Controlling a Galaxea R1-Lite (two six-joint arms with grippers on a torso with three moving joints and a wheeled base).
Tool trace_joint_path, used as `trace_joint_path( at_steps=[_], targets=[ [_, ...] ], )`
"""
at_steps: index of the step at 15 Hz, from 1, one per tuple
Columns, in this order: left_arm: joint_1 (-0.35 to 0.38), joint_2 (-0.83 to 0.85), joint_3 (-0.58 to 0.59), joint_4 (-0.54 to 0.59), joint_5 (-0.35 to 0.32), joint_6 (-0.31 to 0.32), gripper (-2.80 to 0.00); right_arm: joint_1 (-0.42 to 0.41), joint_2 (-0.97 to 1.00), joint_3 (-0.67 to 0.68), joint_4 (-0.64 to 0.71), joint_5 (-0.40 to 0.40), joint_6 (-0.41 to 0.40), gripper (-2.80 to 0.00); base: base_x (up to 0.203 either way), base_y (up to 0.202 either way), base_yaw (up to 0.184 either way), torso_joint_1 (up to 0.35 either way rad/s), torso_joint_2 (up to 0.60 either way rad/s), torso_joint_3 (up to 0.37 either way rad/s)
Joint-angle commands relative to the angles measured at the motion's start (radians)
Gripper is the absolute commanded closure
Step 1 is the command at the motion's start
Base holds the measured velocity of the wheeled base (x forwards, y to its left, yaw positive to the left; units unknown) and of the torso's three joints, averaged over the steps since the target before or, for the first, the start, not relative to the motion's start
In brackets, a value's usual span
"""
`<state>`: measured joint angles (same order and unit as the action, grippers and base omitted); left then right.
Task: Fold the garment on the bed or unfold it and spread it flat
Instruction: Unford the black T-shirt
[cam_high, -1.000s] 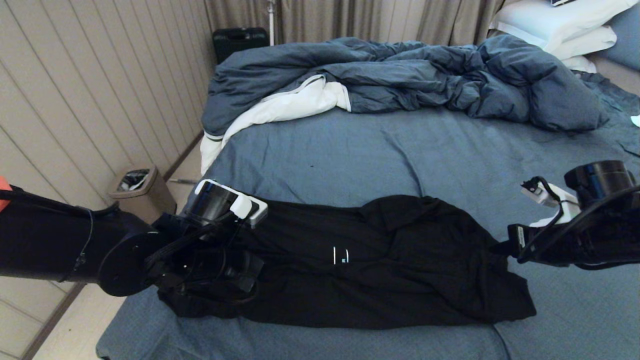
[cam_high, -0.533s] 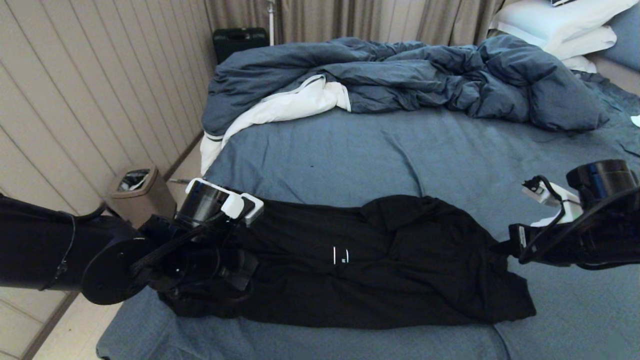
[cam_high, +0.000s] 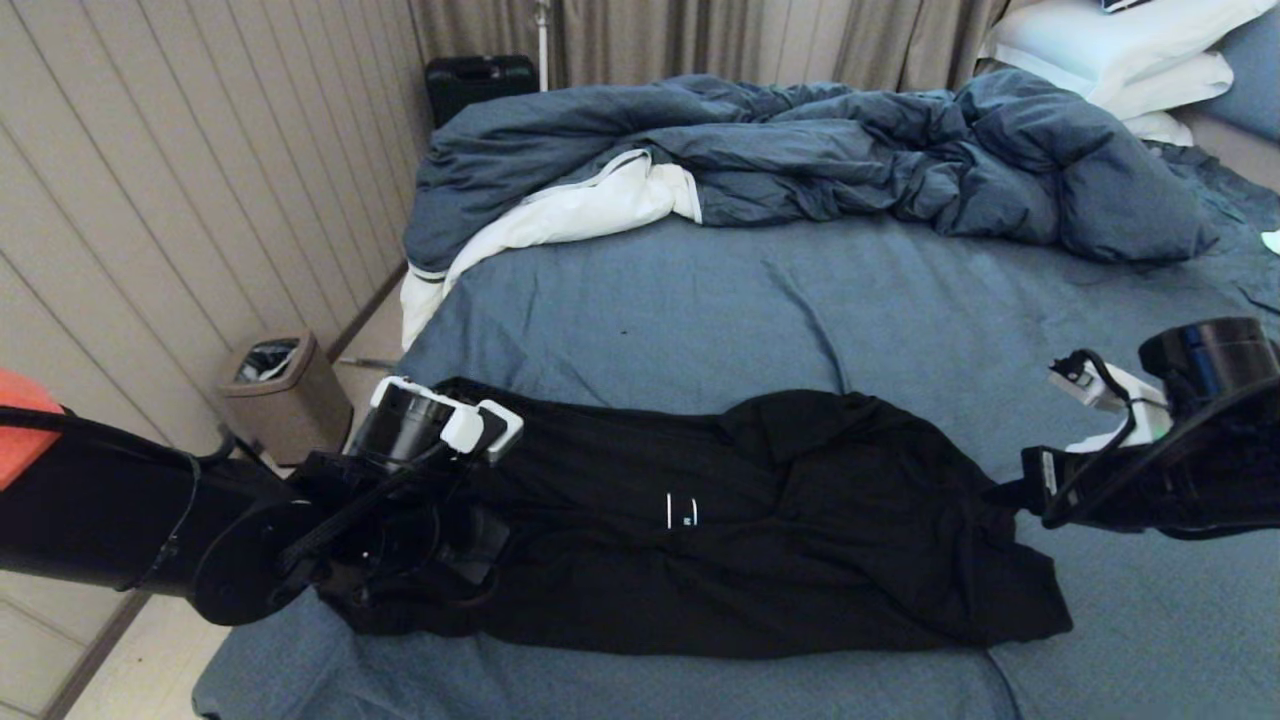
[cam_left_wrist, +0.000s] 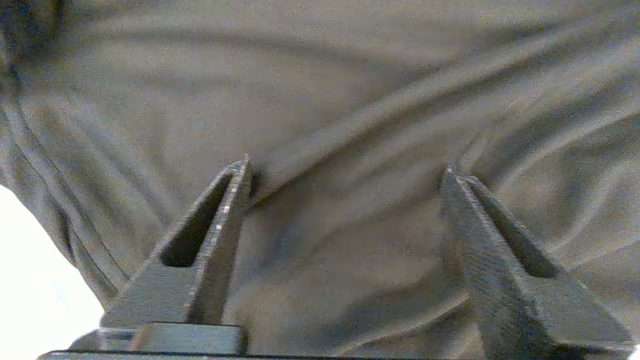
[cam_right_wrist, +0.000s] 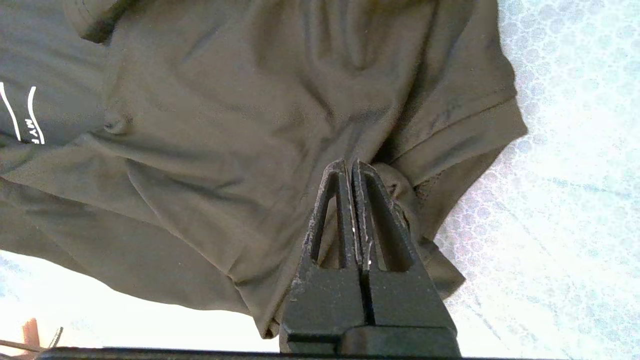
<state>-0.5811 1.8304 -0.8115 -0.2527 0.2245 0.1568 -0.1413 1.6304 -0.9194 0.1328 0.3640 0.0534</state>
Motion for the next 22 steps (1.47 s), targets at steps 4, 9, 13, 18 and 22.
trace_joint_path(
  at_steps=[4,9,13,18,22],
  targets=[
    [0.0,0.001,0.028,-0.016,0.001,0.0,-2.8,0.002,0.0,0.002,0.001,0.003,0.0,0.0,0.0,0.0,0.0,0.0,0.0,0.0],
    [0.0,-0.005,0.023,-0.02,0.001,0.0,0.0,0.002,0.002,0.002,0.001,0.003,0.001,0.0,0.0,0.0,0.0,0.0,0.0,0.0],
    [0.001,0.0,0.023,-0.062,0.003,0.003,0.0,0.0,0.0,0.002,0.001,0.003,0.0,0.0,0.0,0.0,0.0,0.0,0.0,0.0],
    [0.0,-0.011,0.028,-0.06,0.003,0.003,0.0,0.0,0.0,0.002,0.001,0.003,0.0,0.0,0.0,0.0,0.0,0.0,0.0,0.0],
    [-0.001,-0.088,0.03,-0.037,0.003,-0.001,0.0,0.0,0.005,-0.001,0.001,0.003,0.0,0.0,0.0,0.0,0.0,0.0,0.0,0.0]
  ],
)
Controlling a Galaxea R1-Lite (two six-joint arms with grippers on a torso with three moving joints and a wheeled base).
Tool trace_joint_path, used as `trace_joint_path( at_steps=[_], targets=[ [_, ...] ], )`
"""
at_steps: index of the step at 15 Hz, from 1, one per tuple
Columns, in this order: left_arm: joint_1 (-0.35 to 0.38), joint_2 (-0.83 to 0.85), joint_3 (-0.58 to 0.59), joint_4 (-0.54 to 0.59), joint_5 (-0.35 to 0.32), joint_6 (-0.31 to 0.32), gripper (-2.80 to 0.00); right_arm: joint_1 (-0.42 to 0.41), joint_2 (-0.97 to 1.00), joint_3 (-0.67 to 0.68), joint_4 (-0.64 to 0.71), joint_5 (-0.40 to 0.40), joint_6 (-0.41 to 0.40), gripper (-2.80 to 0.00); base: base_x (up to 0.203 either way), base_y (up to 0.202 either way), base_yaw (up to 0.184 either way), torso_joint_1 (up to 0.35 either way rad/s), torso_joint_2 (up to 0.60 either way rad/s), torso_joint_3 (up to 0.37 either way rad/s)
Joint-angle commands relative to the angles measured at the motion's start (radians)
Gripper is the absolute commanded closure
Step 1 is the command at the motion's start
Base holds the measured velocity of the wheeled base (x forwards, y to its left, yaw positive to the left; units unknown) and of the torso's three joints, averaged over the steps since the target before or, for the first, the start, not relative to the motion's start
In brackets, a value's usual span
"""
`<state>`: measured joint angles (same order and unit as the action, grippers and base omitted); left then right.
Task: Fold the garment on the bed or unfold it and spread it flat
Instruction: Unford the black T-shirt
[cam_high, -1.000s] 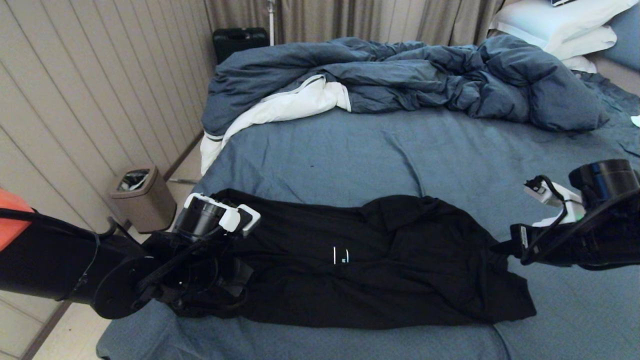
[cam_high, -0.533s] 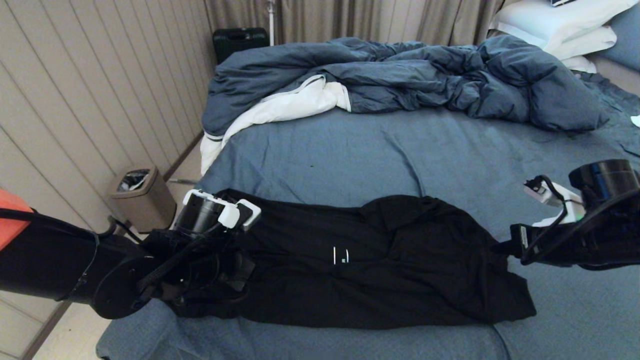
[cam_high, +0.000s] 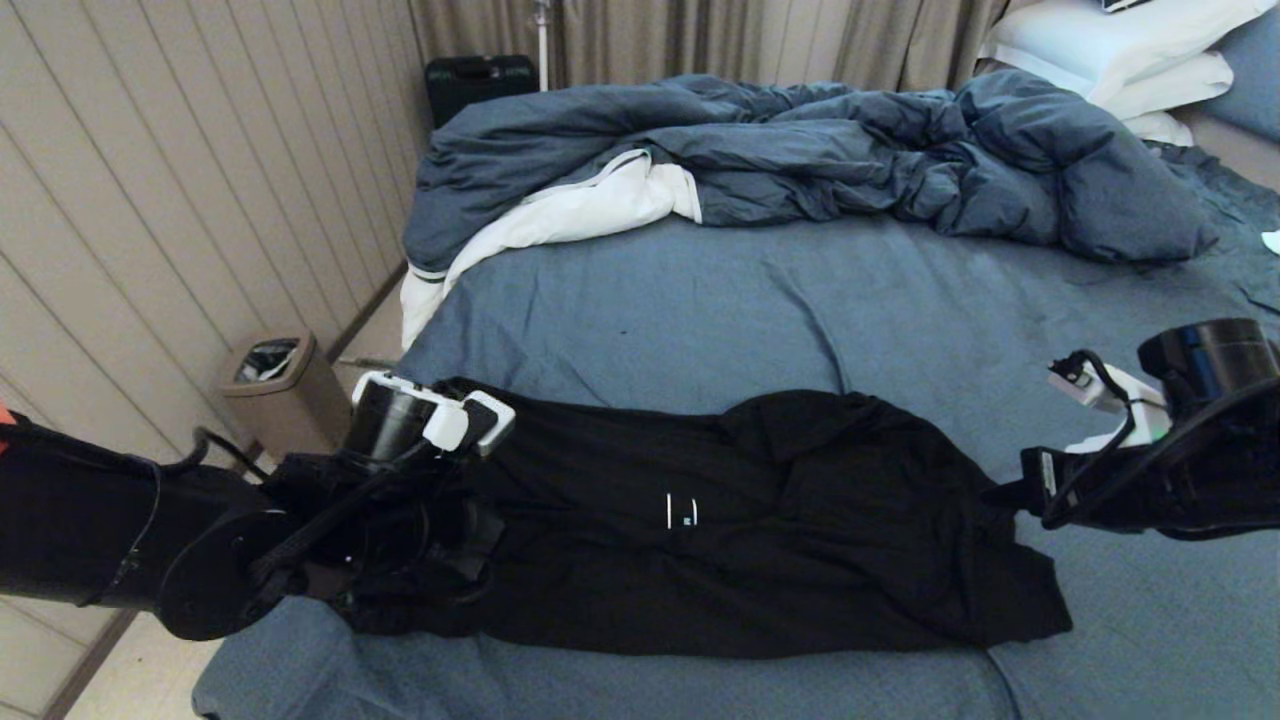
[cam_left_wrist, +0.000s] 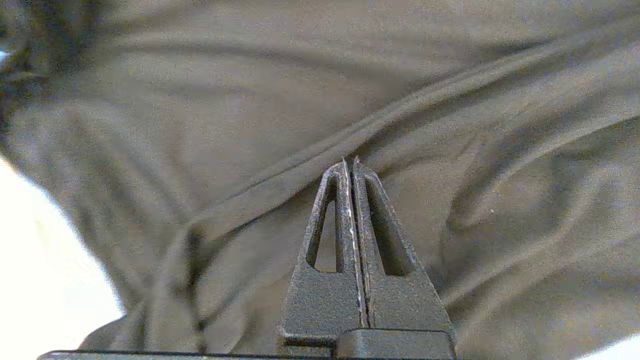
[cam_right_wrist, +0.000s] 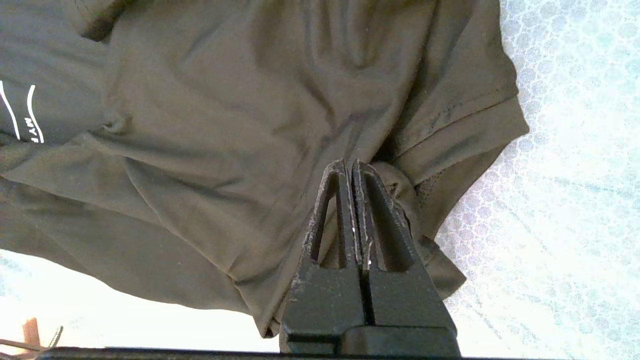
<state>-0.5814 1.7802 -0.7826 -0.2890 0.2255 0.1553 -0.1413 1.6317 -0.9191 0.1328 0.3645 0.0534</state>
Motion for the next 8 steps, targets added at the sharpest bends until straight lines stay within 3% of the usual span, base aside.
trace_joint_path(
  at_steps=[1,6,8],
  targets=[
    [-0.001,-0.07,-0.002,0.026,0.001,-0.003,0.0,0.0,0.004,-0.001,0.001,0.002,0.0,0.0,0.0,0.0,0.0,0.0,0.0,0.0],
    [0.0,-0.158,-0.003,0.135,0.005,-0.045,0.0,-0.006,0.015,-0.008,-0.002,0.001,0.0,0.0,0.0,0.0,0.0,0.0,0.0,0.0],
    [0.01,-0.153,-0.006,0.145,0.077,-0.147,0.0,-0.016,0.036,-0.016,-0.004,0.002,0.0,0.0,0.0,0.0,0.0,0.0,0.0,0.0]
  ],
)
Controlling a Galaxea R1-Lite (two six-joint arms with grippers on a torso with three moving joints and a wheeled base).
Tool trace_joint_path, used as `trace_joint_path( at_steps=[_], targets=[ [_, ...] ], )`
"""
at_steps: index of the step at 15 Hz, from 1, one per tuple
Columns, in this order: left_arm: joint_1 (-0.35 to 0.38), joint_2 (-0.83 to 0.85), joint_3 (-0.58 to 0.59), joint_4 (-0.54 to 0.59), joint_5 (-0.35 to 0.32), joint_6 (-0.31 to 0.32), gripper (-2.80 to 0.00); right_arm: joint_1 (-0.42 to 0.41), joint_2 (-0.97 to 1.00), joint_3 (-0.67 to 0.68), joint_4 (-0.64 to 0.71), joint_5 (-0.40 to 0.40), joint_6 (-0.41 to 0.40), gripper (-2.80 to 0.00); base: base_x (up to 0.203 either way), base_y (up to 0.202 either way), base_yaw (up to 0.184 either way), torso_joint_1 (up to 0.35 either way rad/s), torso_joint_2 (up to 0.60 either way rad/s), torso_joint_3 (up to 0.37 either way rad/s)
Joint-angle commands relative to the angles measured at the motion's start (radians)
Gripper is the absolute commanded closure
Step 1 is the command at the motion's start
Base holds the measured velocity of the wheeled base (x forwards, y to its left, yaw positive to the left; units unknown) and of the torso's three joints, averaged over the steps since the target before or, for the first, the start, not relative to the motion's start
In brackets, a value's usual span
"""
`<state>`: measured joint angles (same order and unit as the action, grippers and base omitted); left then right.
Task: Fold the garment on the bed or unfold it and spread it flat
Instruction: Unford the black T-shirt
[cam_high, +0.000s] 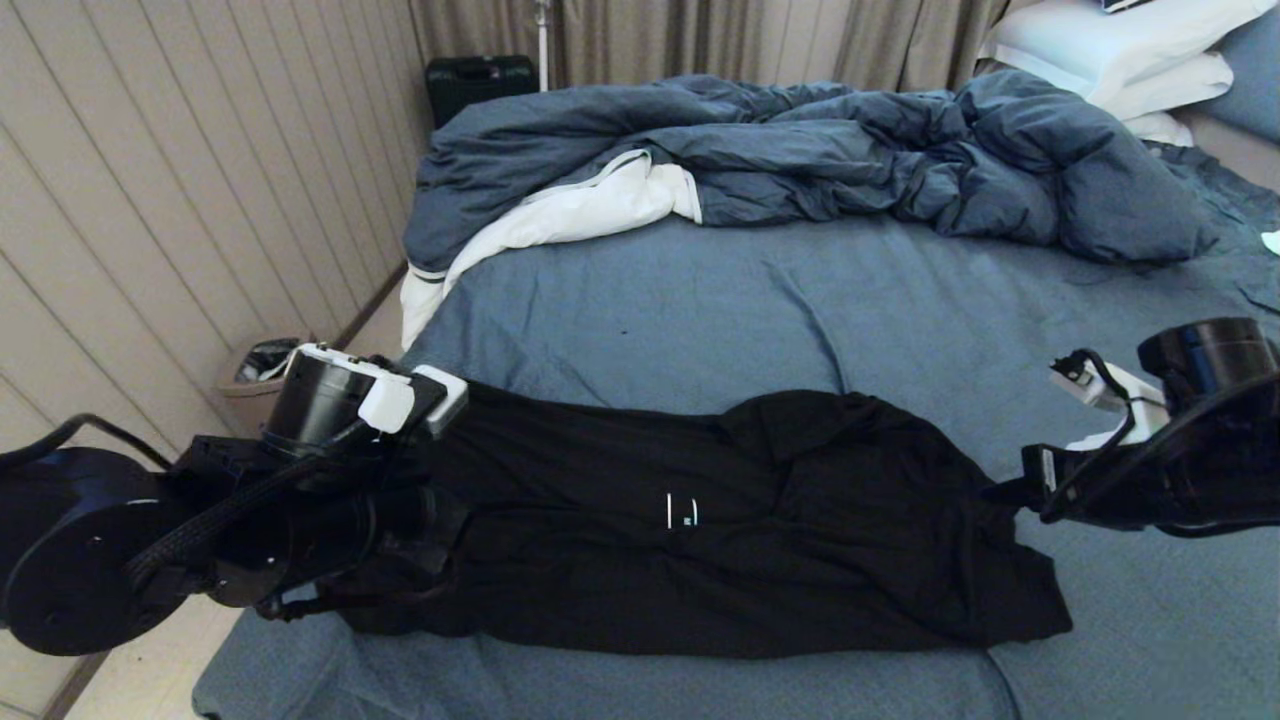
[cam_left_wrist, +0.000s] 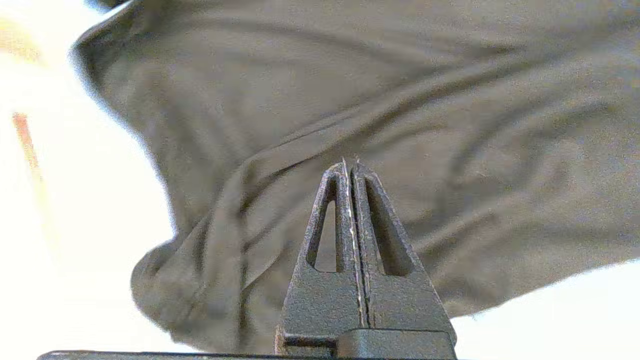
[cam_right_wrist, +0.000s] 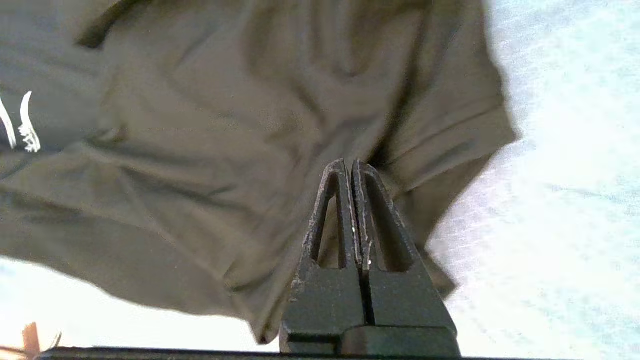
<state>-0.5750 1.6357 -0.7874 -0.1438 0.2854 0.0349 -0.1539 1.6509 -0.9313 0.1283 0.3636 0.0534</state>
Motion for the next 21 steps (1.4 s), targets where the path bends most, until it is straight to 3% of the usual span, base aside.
trace_joint_path(
  at_steps=[1,4,6,8,10,12,14,16,17,21],
  targets=[
    [0.031,-0.011,-0.003,0.01,0.038,-0.072,0.0,-0.004,0.038,-0.011,-0.007,0.002,0.001,0.0,0.0,0.0,0.0,0.0,0.0,0.0],
    [0.138,-0.048,-0.004,0.072,0.046,-0.192,0.0,-0.002,0.122,-0.094,-0.026,-0.001,0.024,0.0,0.0,0.0,0.0,0.0,0.0,0.0],
    [0.199,-0.087,0.0,0.094,0.04,-0.236,0.0,-0.015,0.155,-0.143,-0.023,-0.024,0.03,0.0,0.0,0.0,0.0,0.0,0.0,0.0],
    [0.237,-0.092,0.025,0.086,0.011,-0.248,0.0,-0.015,0.137,-0.174,0.036,-0.08,0.028,0.0,0.0,0.0,0.0,0.0,0.0,0.0],
    [0.302,-0.078,0.036,0.088,-0.088,-0.249,0.0,-0.006,0.118,-0.236,0.171,-0.217,0.03,0.0,0.0,0.0,0.0,0.0,0.0,0.0],
    [0.307,-0.067,0.061,0.092,-0.123,-0.247,0.0,0.002,0.086,-0.247,0.209,-0.304,0.027,0.0,0.0,0.0,0.0,0.0,0.0,0.0],
    [0.307,-0.033,0.07,0.086,-0.132,-0.25,0.0,0.007,0.089,-0.25,0.211,-0.327,0.025,0.0,0.0,0.0,0.0,0.0,0.0,0.0],
    [0.308,0.0,0.068,0.086,-0.165,-0.292,0.0,0.01,0.106,-0.254,0.211,-0.33,0.023,0.0,0.0,0.0,0.0,0.0,0.0,0.0],
    [0.308,-0.005,0.063,0.084,-0.17,-0.294,-2.8,0.011,0.119,-0.256,0.208,-0.33,0.023,0.0,0.0,0.0,0.0,0.0,0.0,0.0],
    [0.308,-0.081,0.055,0.097,-0.162,-0.292,-2.8,0.013,0.156,-0.264,0.202,-0.331,0.024,0.0,0.0,0.0,0.0,0.0,0.0,0.0]
  ],
)
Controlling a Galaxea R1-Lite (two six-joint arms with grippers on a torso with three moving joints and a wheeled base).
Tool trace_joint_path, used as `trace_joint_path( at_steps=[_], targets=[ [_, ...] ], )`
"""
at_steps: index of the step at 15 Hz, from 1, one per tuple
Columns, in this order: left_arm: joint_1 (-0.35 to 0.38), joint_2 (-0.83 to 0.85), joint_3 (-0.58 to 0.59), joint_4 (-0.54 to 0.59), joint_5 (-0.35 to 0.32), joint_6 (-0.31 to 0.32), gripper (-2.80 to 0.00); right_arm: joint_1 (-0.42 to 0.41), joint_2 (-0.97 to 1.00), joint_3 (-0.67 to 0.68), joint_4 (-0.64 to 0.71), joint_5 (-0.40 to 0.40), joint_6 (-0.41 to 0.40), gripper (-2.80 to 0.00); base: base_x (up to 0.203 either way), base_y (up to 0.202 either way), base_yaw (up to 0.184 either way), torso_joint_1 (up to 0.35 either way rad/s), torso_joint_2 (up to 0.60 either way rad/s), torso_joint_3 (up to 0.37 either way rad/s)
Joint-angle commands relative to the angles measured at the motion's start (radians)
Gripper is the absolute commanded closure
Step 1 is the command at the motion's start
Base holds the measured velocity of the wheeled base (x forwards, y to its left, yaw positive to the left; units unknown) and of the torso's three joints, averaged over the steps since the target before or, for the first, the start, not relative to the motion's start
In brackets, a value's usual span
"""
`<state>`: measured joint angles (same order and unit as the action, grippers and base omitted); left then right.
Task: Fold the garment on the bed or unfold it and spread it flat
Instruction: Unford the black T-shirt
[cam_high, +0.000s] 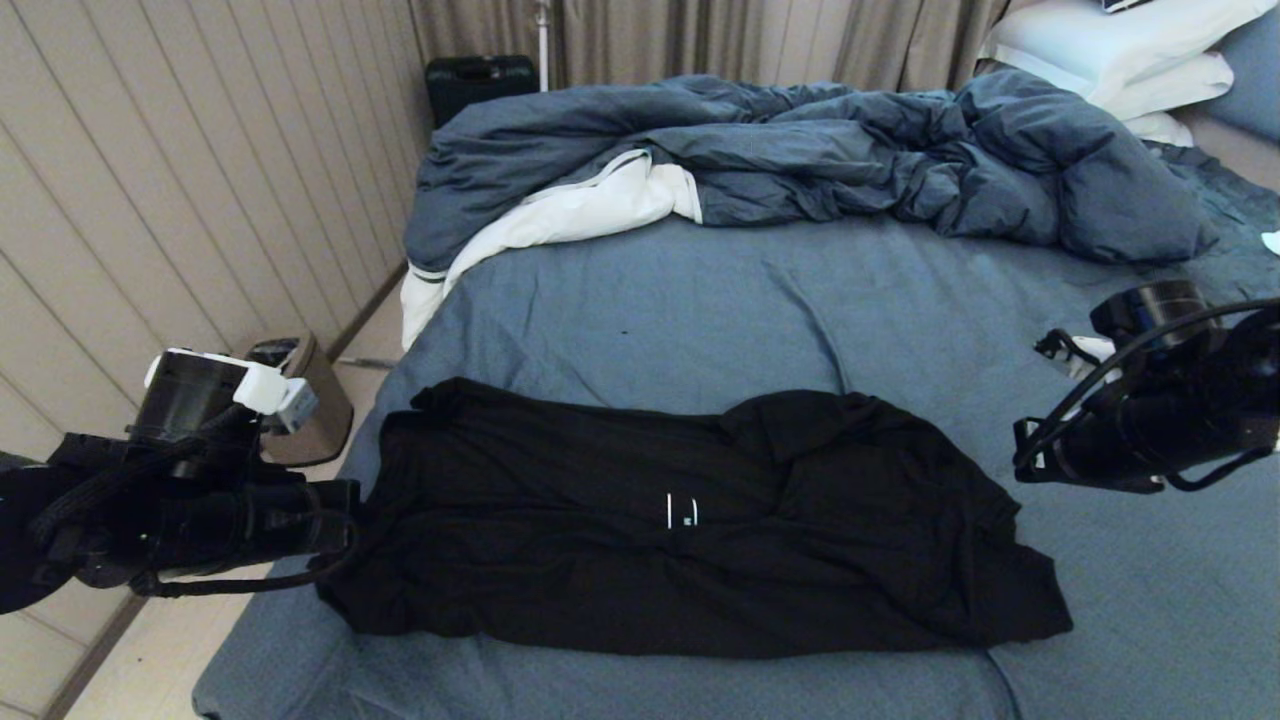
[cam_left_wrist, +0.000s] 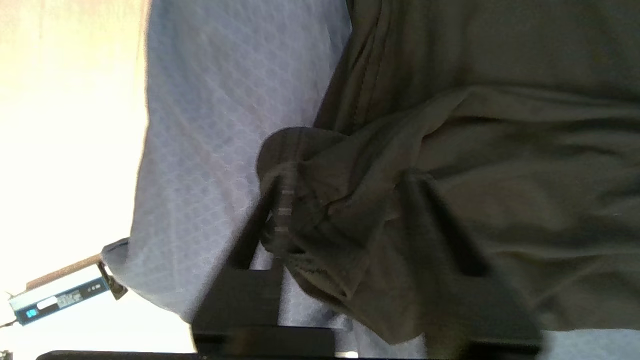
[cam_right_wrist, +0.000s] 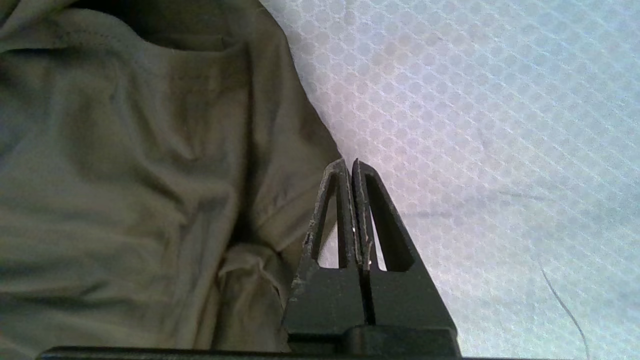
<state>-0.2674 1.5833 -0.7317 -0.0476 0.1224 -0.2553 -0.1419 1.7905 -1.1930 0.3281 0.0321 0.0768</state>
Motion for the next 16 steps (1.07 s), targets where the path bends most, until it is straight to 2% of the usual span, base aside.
trace_joint_path(
  at_steps=[1,6,11,14,15,16],
  targets=[
    [0.0,-0.047,0.004,0.005,0.003,-0.001,-2.8,0.001,0.017,-0.002,0.002,0.0,0.001,0.0,0.0,0.0,0.0,0.0,0.0,0.0],
    [0.001,-0.067,0.059,0.023,-0.007,-0.007,-2.8,0.013,0.01,0.0,0.002,0.002,0.003,0.0,0.0,0.0,0.0,0.0,0.0,0.0],
    [-0.001,-0.041,0.061,0.01,-0.023,-0.033,-2.8,0.016,-0.002,-0.002,0.002,0.0,0.004,0.0,0.0,0.0,0.0,0.0,0.0,0.0],
    [0.001,0.01,0.065,-0.067,-0.037,-0.043,-2.8,0.016,-0.011,-0.002,0.002,0.0,0.004,0.0,0.0,0.0,0.0,0.0,0.0,0.0],
    [0.0,0.022,0.066,-0.076,-0.038,-0.05,0.0,0.016,-0.011,-0.004,0.002,-0.001,0.004,0.0,0.0,0.0,0.0,0.0,0.0,0.0],
    [0.0,0.038,0.066,-0.082,-0.039,-0.055,0.0,0.016,-0.011,-0.002,0.002,-0.001,0.004,0.0,0.0,0.0,0.0,0.0,0.0,0.0]
  ],
)
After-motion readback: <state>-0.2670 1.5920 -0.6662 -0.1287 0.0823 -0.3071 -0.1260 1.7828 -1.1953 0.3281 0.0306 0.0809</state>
